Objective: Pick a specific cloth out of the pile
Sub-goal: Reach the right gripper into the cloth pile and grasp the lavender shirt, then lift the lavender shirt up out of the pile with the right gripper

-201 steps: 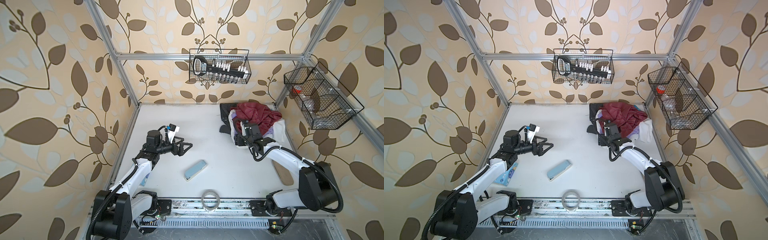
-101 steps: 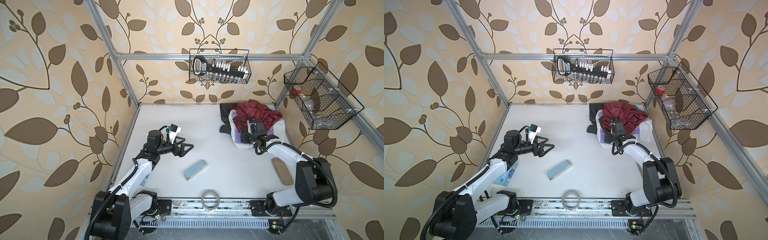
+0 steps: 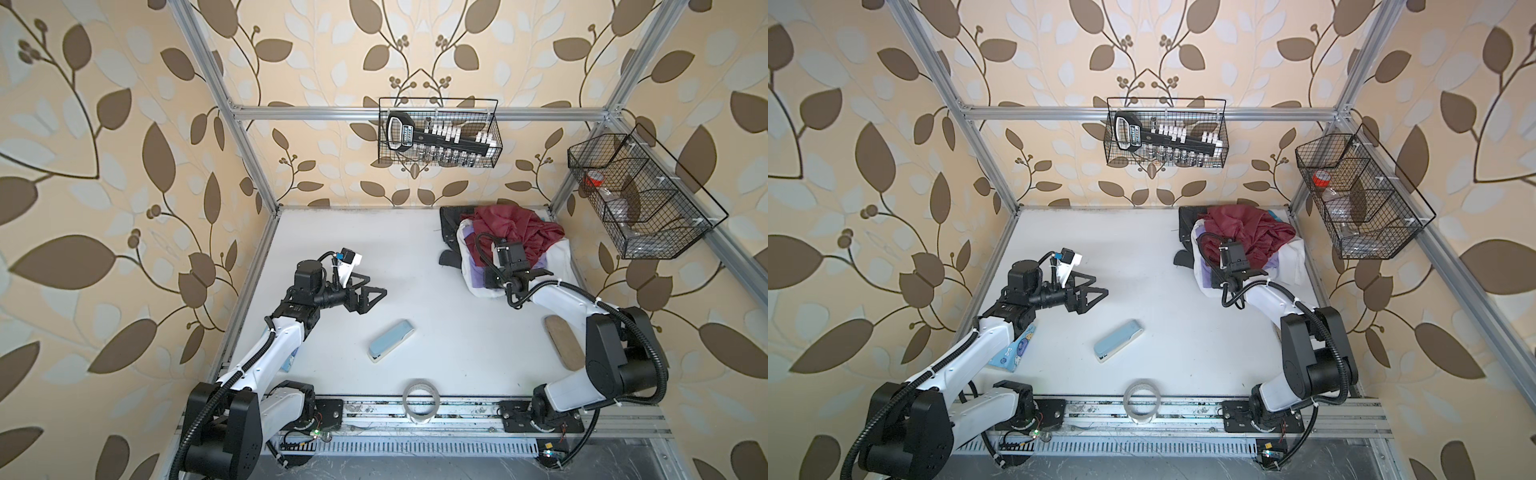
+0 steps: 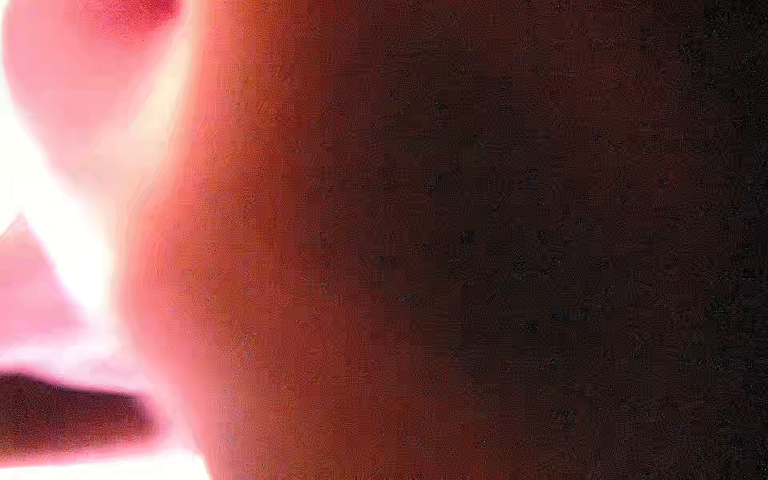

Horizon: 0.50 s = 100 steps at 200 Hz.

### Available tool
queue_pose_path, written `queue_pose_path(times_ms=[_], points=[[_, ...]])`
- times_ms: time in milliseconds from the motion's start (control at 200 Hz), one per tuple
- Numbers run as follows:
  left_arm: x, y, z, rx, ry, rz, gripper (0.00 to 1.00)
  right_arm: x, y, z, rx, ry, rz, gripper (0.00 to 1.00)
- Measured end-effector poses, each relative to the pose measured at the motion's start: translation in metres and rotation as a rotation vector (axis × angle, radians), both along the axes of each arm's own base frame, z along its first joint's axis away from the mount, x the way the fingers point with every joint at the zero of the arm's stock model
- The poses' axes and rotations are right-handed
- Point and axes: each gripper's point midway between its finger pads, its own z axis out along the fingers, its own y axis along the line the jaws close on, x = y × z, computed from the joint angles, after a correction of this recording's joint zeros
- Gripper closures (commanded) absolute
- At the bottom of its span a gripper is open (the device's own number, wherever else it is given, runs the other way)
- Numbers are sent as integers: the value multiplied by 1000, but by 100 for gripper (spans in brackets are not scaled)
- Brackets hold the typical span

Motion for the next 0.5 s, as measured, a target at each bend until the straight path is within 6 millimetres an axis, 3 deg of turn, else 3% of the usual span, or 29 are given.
queue_pose_path(times_ms=[215, 500], points=[[-3, -1, 1, 0, -1, -6, 1, -1, 0, 29, 10, -50, 1, 100], [-6, -2, 5, 3, -21, -13, 1, -1, -5, 97, 8, -189, -9, 100]])
